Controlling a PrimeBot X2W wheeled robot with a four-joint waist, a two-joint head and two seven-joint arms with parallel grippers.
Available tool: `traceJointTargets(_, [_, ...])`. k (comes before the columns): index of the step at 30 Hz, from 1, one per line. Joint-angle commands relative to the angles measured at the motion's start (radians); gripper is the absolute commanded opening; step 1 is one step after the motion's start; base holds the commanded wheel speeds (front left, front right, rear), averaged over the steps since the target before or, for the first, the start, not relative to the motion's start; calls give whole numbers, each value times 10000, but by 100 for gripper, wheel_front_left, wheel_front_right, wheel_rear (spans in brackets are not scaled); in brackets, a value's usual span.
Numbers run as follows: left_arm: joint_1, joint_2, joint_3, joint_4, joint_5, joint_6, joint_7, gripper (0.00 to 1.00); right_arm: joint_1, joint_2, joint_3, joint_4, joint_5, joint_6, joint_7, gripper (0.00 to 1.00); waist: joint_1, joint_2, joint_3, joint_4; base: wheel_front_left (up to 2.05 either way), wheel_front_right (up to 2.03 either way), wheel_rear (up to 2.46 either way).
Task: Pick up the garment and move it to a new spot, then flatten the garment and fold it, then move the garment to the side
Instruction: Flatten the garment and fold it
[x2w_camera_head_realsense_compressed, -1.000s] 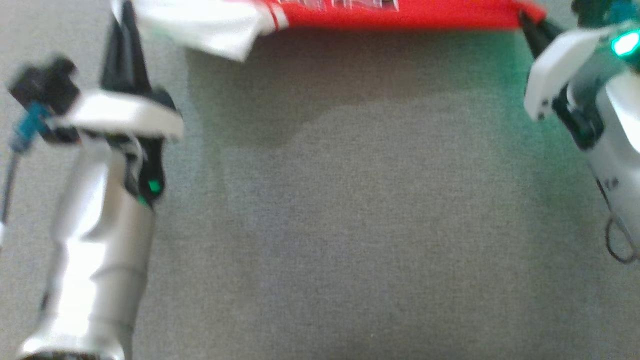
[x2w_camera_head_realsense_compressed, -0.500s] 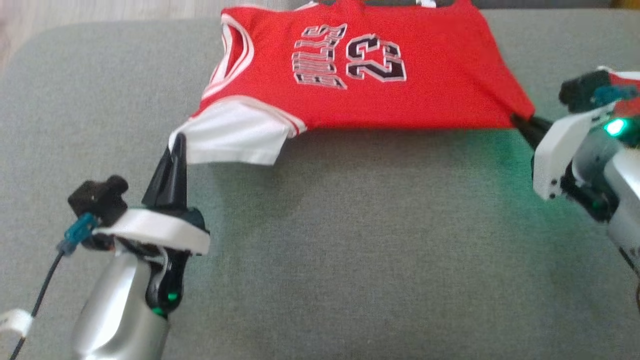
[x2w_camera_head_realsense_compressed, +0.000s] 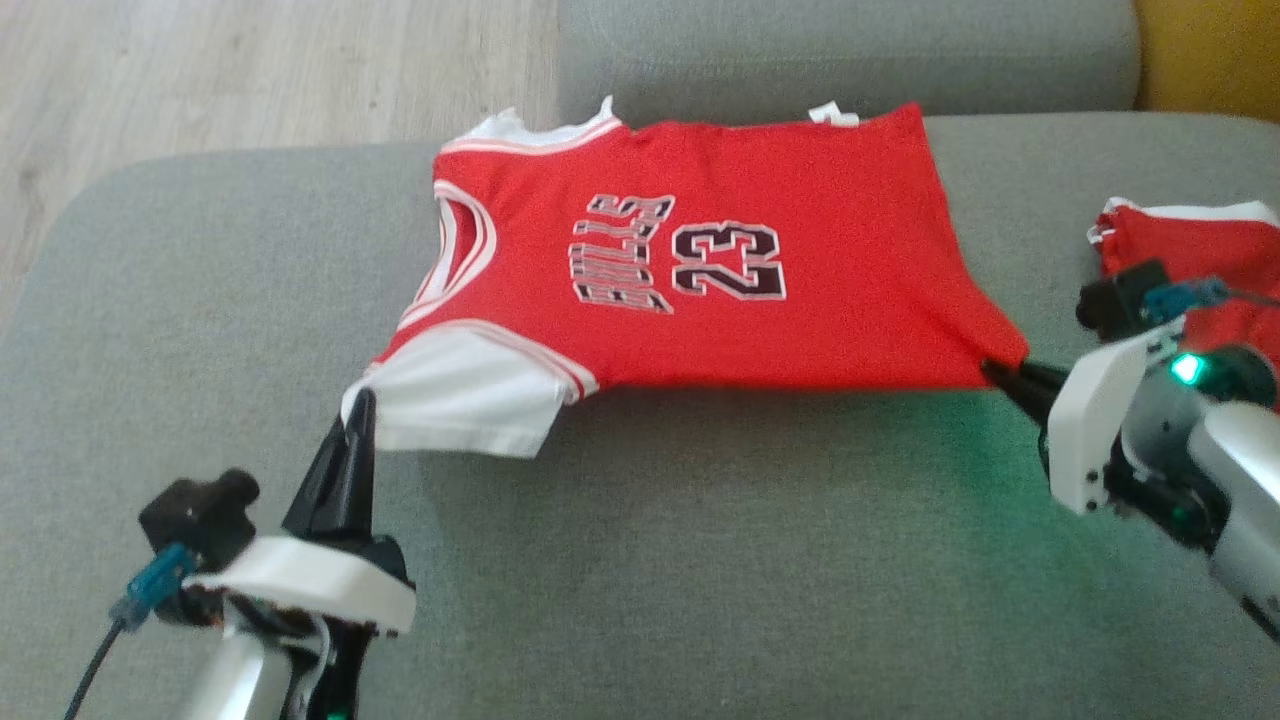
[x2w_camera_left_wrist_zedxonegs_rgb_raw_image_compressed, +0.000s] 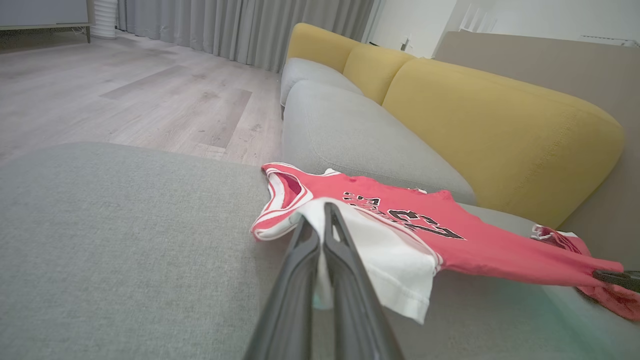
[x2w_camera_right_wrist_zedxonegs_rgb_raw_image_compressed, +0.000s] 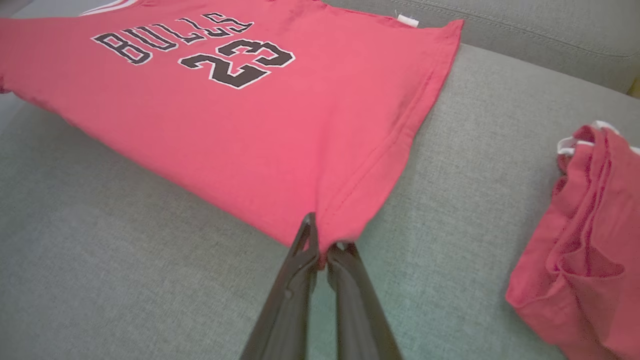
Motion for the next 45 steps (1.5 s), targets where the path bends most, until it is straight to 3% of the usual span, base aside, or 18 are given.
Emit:
traceJointTargets(1, [-140,316,339,-538,-22,86,49,0,200,-394,14,-339,165,-7,49,0,1,-1,-201,-35,0,0,0])
traceJointTargets(13, [1537,577,259,-2044,-88,617,542,0,1182,-1076,116,-1814,788,-7,575,0,1,-1,-844,-242,0,0,0])
traceJointTargets(21, [1492,676,221,-2288,53,764,609,0,1600,-1170,-471,-2303,679,-7,445,0,1,-1,-717,-296,0,0,0])
traceJointTargets(37, [-1110,1191,47,-776,744,635,1230,0,891,-285,-1886,-2303,238,-7,1499,0,1,-1,593,-396,0,0,0])
traceJointTargets(45, [-3368,1435,-336,1020,1171,208,1875,0,-51,523,-2456,-1374,-187,-7,2494,0,1,-1,1365,-444,0,0,0])
